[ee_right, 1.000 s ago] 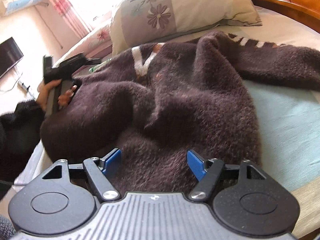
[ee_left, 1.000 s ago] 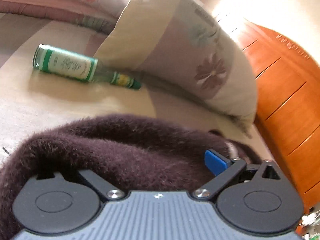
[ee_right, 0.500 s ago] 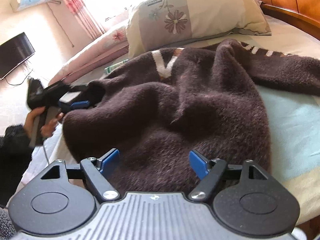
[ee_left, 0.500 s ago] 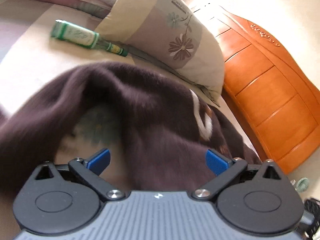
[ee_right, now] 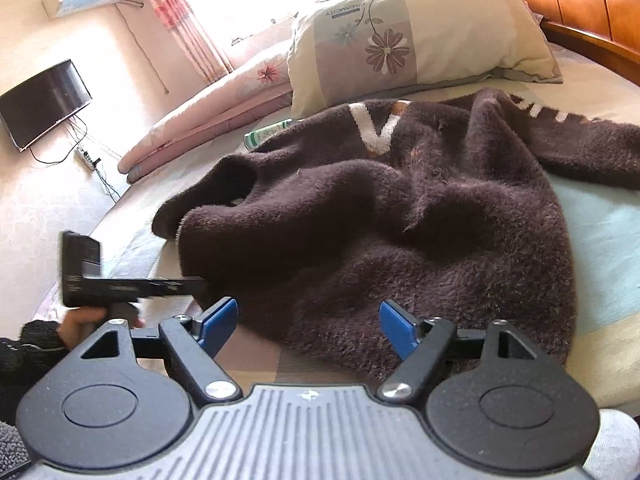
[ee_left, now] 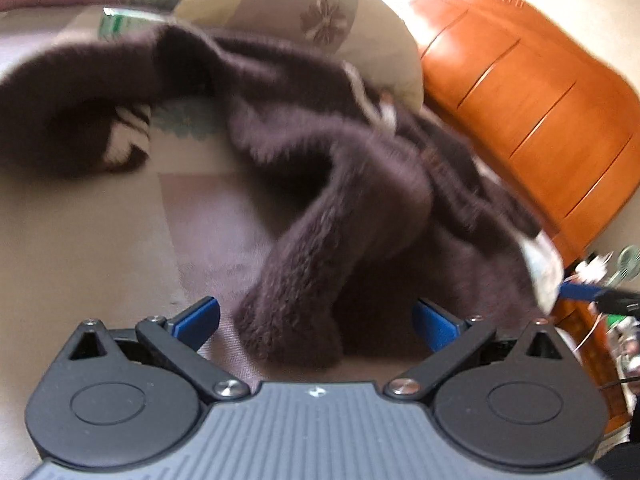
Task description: Fold clothes
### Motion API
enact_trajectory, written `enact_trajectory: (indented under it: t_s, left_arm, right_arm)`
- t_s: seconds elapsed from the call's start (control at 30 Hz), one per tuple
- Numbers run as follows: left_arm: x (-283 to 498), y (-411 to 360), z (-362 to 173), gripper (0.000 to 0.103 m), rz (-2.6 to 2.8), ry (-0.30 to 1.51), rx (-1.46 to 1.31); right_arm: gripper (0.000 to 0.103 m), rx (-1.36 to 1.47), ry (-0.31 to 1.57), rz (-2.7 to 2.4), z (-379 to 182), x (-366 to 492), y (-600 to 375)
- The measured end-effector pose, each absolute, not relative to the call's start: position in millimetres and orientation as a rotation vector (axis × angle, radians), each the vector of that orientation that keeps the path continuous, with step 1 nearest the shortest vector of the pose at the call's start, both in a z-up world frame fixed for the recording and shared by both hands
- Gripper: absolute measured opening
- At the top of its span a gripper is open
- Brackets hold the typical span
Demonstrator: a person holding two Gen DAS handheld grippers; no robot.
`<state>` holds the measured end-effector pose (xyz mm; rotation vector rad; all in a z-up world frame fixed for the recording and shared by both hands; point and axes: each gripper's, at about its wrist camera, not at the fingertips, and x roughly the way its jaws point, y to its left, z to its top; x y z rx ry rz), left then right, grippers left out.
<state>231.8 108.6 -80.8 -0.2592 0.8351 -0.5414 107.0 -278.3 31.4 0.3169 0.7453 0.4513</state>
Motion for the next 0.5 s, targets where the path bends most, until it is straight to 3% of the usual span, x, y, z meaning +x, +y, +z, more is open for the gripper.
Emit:
enact_trajectory:
  t_s: [0.27, 0.5]
  left_arm:
    - [250, 79, -83, 0.102, -0.552, 0.821, -0.188]
    - [246, 81, -86, 0.102, -0.691, 0.828, -0.390]
  right_arm:
    - [0.088, 0.210, 0.852, 0.422, 11, 110, -258]
    - [0.088, 0.195, 0.914, 0.432, -5, 114, -249]
